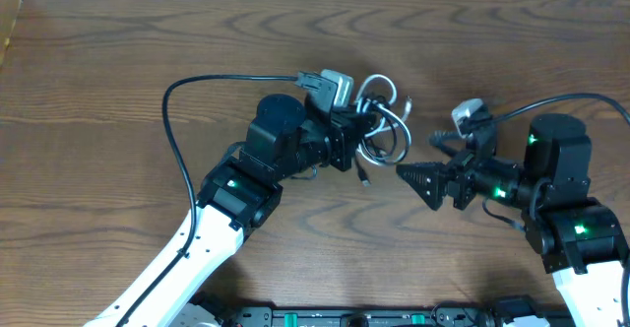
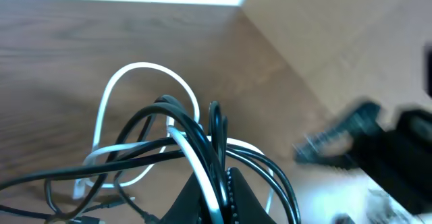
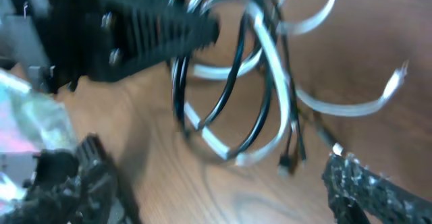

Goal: Untangle cables

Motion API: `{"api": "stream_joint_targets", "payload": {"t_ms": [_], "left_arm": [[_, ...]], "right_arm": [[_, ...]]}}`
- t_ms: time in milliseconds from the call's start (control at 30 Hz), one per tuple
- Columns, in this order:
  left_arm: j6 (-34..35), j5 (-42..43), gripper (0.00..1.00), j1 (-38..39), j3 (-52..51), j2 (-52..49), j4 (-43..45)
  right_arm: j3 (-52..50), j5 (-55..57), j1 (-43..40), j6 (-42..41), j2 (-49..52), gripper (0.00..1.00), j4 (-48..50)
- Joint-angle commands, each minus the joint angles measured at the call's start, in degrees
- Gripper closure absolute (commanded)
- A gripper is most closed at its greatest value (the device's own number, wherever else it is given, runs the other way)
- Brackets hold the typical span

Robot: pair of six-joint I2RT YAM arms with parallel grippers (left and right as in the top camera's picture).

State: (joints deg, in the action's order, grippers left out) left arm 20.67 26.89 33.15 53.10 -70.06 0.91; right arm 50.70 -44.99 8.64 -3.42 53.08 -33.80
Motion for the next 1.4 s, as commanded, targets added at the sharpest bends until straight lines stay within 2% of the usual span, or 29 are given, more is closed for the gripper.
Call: {"api": "stream_joint_targets", "payload": {"t_ms": [0, 33, 100, 233, 300, 367, 400, 467, 567, 733, 1100, 1367], "left_arm": [[-2.2, 10.2, 0.92, 0.0, 0.7, 0.8, 1.6], [-2.2, 12.1, 0.93, 0.1, 0.7, 0.8, 2.4], [-2.2, 14.6, 0.93, 0.7, 0.7, 0.8, 4.3], [-2.2, 14.6, 0.93, 1.8, 0.7, 0.8, 6.1], [-2.2, 14.6, 0.93, 2.3, 0.7, 0.8, 6.5], [-2.2, 14.7, 0.92, 2.4, 0.7, 0.8, 6.4], [-2.2, 14.7, 0.93, 2.4, 0.7, 0.8, 6.2], [-2.2, 14.6, 0.93, 2.4, 0.7, 0.8, 6.1], [-2.2, 13.9, 0.92, 2.4, 0.7, 0.8, 6.1], [-1.9, 7.4, 0.93, 2.3, 0.7, 0.8, 5.7], [4.7, -11.8, 0.93, 2.3, 0.7, 0.8, 0.5], [5.5, -14.9, 0.92, 2.3, 0.7, 0.8, 0.0]], "right_arm": [[0.6, 1.3, -0.4, -4.3, -0.2, 0.01, 2.4], [0.6, 1.3, -0.4, -4.7, -0.2, 0.01, 2.8], [0.6, 0.9, -0.3, -5.2, -0.2, 0.07, 2.8], [0.6, -1.9, -0.3, -5.3, 0.2, 0.27, 2.2], [0.6, -2.1, -0.3, -5.3, 0.5, 0.33, 1.9], [0.6, -2.1, -0.3, -5.3, 0.5, 0.53, 1.9], [0.6, -2.1, -0.3, -5.3, 0.5, 0.73, 1.9], [0.6, -2.1, -0.3, -5.3, 0.5, 0.97, 1.9], [0.6, -2.1, -0.3, -5.3, 0.5, 0.99, 1.6], [0.6, -4.6, -0.3, -5.0, 0.5, 0.99, 1.9], [0.6, -26.0, -0.3, 7.1, 0.5, 0.99, 3.6], [0.6, -33.7, -0.3, 11.8, 0.5, 0.99, 3.6]]}}
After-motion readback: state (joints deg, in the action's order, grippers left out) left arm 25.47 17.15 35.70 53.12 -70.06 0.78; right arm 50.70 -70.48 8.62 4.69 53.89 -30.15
